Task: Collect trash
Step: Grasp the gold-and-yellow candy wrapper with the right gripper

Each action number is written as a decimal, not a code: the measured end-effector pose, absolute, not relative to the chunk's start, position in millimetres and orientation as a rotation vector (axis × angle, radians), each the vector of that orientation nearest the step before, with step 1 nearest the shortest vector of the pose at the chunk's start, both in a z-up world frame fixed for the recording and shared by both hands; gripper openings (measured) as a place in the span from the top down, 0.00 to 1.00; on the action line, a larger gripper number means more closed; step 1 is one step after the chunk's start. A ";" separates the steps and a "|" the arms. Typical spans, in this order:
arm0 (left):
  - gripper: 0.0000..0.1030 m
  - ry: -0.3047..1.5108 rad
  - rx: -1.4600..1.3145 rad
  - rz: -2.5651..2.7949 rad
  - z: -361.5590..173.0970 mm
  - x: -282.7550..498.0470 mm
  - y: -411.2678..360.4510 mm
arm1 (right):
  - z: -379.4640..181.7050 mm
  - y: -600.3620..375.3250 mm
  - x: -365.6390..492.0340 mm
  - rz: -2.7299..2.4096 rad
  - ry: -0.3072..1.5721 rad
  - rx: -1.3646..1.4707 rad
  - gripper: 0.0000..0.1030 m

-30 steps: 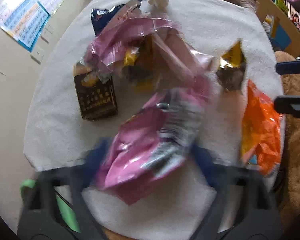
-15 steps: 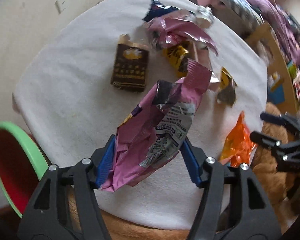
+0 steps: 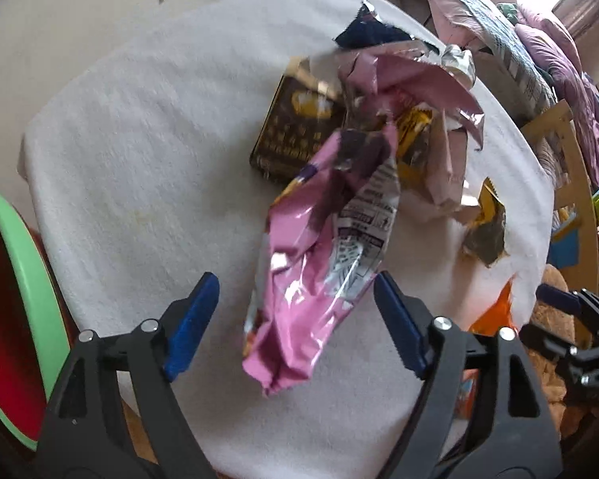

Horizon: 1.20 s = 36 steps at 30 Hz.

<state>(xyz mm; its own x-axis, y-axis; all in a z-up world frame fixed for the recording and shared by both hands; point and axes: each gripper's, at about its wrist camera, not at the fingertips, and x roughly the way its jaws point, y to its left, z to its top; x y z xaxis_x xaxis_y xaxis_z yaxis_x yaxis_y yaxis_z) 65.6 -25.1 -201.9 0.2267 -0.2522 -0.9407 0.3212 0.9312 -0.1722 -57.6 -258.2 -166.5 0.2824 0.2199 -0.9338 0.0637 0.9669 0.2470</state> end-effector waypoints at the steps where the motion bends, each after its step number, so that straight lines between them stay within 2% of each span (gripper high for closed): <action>1: 0.25 1.277 0.074 -0.397 -201.1 66.2 -27.2 | -167.2 -256.0 -58.2 0.110 1.286 0.252 0.24; 2: 0.28 1.275 0.087 -0.402 -201.7 66.7 -29.9 | -167.4 -255.1 -58.5 0.114 1.287 0.249 0.24; 3: 0.38 1.285 0.086 -0.417 -203.3 67.3 -32.4 | -167.3 -253.9 -58.6 0.116 1.288 0.247 0.24; 7: 0.48 1.294 0.063 -0.442 -205.4 68.8 -38.8 | -168.4 -254.6 -58.1 0.107 1.287 0.246 0.24; 9: 0.50 1.289 0.042 -0.440 -201.8 65.1 -36.3 | -169.2 -257.3 -55.3 0.094 1.280 0.240 0.24; 15: 0.51 1.227 -0.010 -0.405 -176.3 44.3 -12.5 | -164.2 -273.6 -33.5 0.028 1.227 0.268 0.24; 20: 0.50 1.234 -0.030 -0.364 -184.5 36.3 -10.2 | -175.3 -274.4 -2.8 -0.002 1.211 0.256 0.24; 24: 0.44 1.261 -0.034 -0.345 -194.0 34.7 -10.5 | -194.2 -279.8 9.9 -0.008 1.246 0.379 0.29; 25: 0.42 1.267 -0.041 -0.349 -194.8 35.6 -10.6 | -199.6 -282.5 11.3 -0.019 1.262 0.413 0.31; 26: 0.38 1.264 -0.059 -0.353 -193.6 35.9 -9.5 | -203.9 -285.2 12.0 -0.021 1.272 0.445 0.37; 27: 0.32 1.256 -0.069 -0.353 -192.0 35.8 -7.7 | -205.7 -287.0 11.5 -0.022 1.274 0.467 0.40; 28: 0.30 1.244 -0.084 -0.355 -189.7 36.8 -6.7 | -203.0 -287.2 9.7 -0.021 1.261 0.460 0.50; 29: 0.30 1.241 -0.090 -0.356 -189.3 37.1 -6.3 | -201.9 -286.0 9.5 -0.012 1.267 0.450 0.54; 30: 0.29 1.245 -0.095 -0.359 -189.9 38.3 -6.5 | -201.2 -285.2 9.5 0.000 1.274 0.445 0.67; 31: 0.29 1.251 -0.093 -0.357 -191.6 39.0 -6.6 | -199.3 -284.7 8.7 0.011 1.281 0.447 0.75; 32: 0.29 1.255 -0.092 -0.354 -193.0 39.4 -7.2 | -196.0 -284.8 7.3 0.016 1.277 0.449 0.75; 34: 0.29 1.266 -0.099 -0.355 -196.0 39.3 -7.5 | -187.3 -282.2 2.8 0.025 1.251 0.443 0.83; 36: 0.29 1.269 -0.097 -0.359 -197.8 39.0 -9.6 | -179.0 -278.0 -1.3 0.034 1.232 0.426 0.83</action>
<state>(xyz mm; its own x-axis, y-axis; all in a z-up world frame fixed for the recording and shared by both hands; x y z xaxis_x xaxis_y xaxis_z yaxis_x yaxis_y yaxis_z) 39.0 -9.6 -197.8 0.2505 -0.3163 -0.9150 0.2097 0.9404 -0.2676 -1.3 -278.0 -179.0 0.3426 0.2523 -0.9050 0.2020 0.9209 0.3333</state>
